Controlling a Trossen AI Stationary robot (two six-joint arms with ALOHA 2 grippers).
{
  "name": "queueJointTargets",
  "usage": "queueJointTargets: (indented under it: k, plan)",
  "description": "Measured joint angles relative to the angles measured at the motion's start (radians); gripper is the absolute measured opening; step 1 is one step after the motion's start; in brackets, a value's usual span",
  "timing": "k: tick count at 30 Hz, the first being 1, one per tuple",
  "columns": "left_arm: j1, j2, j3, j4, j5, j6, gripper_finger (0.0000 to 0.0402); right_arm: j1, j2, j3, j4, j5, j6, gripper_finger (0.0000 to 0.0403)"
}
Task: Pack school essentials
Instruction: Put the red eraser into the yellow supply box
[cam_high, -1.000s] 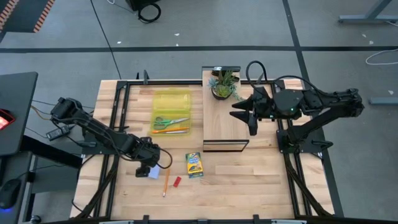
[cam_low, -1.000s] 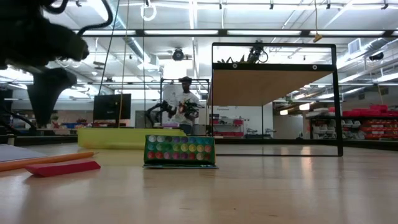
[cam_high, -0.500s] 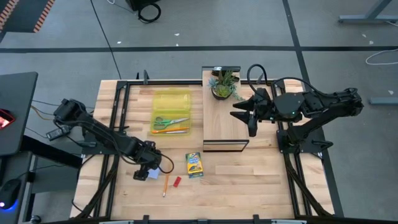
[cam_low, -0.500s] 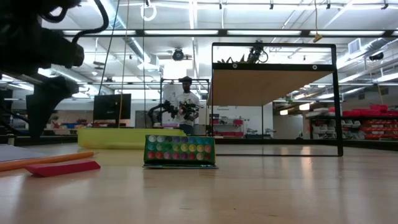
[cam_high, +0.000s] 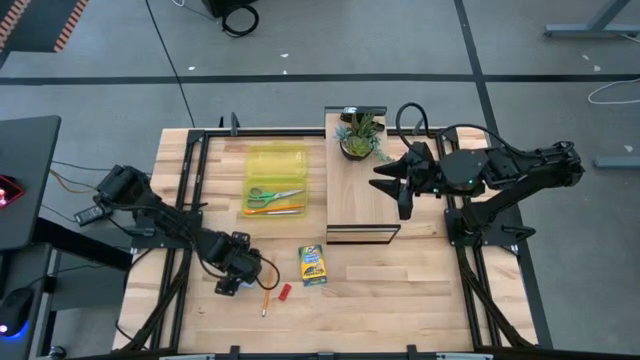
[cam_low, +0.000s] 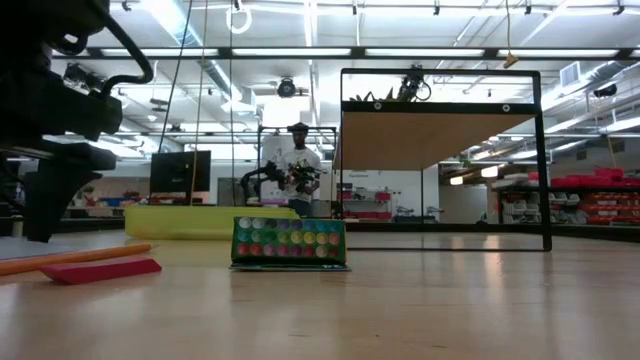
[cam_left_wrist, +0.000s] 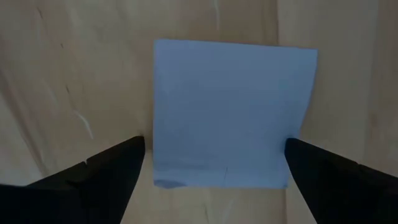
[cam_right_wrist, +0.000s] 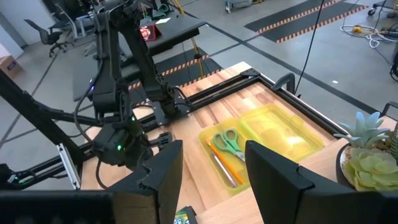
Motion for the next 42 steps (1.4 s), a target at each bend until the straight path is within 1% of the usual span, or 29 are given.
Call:
queueJointTargets:
  k: [13, 19, 27, 32, 38, 42]
  plan:
    - [-0.008, 0.006, 0.015, -0.002, 0.005, -0.071, 0.04, 0.0, 0.0, 0.0, 0.0, 0.0, -0.001, 0.018]
    - [-0.008, 0.01, 0.044, -0.015, 0.044, -0.057, 0.04, 0.0, 0.0, 0.0, 0.0, 0.0, -0.001, 0.018]
    - [0.002, 0.01, 0.069, -0.041, 0.018, -0.055, 0.04, 0.0, 0.0, 0.0, 0.0, 0.0, -0.001, 0.018]
    - [0.033, 0.009, 0.117, -0.049, 0.011, -0.091, 0.04, 0.0, 0.0, 0.0, 0.0, 0.0, 0.0, 0.018]
    - [0.085, 0.007, 0.166, 0.017, -0.019, -0.239, 0.04, 0.0, 0.0, 0.0, 0.0, 0.022, 0.0, 0.018]
    - [0.09, 0.007, 0.168, 0.082, -0.027, -0.221, 0.04, 0.0, 0.0, 0.0, 0.0, 0.022, 0.012, 0.018]
